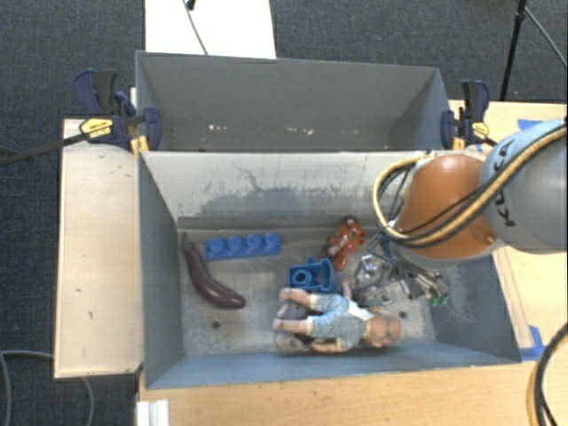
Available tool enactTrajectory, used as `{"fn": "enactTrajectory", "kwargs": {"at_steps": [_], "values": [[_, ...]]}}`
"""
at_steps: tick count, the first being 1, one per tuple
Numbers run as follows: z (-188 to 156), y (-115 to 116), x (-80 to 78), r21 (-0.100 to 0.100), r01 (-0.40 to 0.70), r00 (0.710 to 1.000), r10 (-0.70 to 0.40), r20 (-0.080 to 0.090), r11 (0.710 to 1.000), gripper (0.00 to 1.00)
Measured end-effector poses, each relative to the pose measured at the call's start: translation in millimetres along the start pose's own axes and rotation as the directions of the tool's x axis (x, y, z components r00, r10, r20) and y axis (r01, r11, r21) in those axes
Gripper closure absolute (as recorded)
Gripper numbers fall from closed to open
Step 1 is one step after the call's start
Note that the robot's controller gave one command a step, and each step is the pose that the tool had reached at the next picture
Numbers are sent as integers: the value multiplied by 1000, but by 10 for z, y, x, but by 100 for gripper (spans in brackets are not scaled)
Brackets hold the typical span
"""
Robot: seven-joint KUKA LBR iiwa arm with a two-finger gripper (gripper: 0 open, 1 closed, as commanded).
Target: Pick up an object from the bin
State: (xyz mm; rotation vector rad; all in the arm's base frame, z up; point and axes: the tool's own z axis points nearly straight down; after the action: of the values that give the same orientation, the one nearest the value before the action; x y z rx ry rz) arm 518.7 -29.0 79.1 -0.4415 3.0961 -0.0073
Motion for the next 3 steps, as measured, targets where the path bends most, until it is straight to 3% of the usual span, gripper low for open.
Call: {"fn": "enactTrajectory", "kwargs": {"at_steps": [1, 2, 3], "values": [[-13, 15, -65, 1, 3, 1000, -3, 26, 1000, 0], [35, 25, 21, -5, 4, 1000, -4, -4, 1000, 100], [36, 26, 22, -5, 5, 1000, -5, -5, 1000, 100]]}}
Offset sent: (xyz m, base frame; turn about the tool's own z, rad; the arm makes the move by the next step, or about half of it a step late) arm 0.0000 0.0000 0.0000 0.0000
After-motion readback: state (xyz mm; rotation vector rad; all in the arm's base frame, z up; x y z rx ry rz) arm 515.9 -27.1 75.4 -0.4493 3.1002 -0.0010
